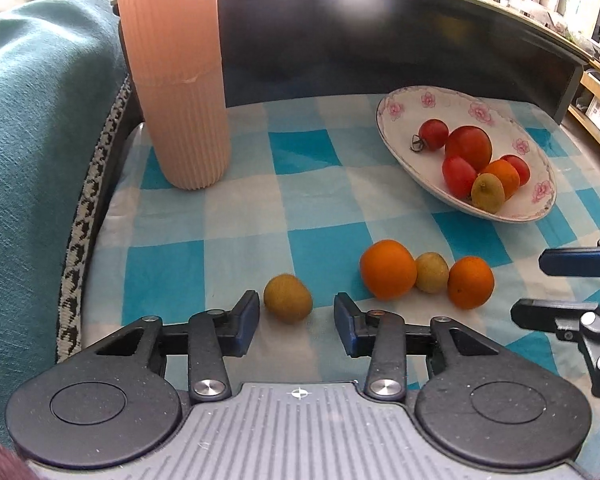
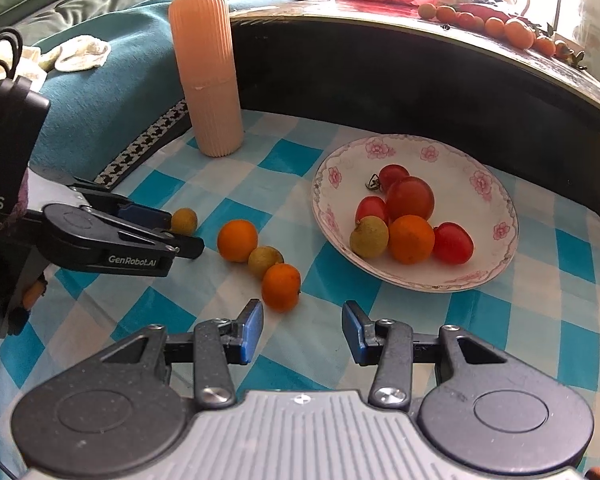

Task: Organize fruits
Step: 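Close the right tool on an orange tomato while the left tool grasps a brown fruit, then lift the orange tomato with the right tool while the left tool holds the brown fruit, then carry the orange tomato and brown fruit over the white plate with both tools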

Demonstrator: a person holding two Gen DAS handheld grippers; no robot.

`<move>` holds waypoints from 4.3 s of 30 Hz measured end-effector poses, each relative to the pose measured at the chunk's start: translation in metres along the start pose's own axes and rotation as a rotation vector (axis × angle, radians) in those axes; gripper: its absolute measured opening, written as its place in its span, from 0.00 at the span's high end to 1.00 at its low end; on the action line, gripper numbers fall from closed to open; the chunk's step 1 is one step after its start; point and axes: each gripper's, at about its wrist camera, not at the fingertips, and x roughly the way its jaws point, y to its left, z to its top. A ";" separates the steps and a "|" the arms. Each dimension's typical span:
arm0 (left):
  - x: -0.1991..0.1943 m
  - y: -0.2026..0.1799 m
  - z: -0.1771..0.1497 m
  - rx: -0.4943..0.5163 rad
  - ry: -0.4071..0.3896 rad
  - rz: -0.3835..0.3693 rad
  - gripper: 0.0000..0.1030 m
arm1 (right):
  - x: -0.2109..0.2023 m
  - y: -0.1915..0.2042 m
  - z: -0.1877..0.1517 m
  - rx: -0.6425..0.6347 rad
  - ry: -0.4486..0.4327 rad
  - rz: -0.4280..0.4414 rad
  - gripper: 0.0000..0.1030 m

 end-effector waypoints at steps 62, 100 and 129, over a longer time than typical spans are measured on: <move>-0.028 -0.048 -0.034 0.157 0.058 -0.057 0.60 | -0.033 0.000 -0.045 -0.080 0.099 -0.021 0.62; -0.039 -0.064 -0.050 0.135 0.039 -0.032 0.59 | -0.010 0.013 -0.037 -0.067 0.080 0.059 0.52; -0.055 -0.073 -0.011 0.110 -0.007 -0.105 0.71 | -0.062 -0.012 -0.017 -0.003 -0.022 -0.027 0.55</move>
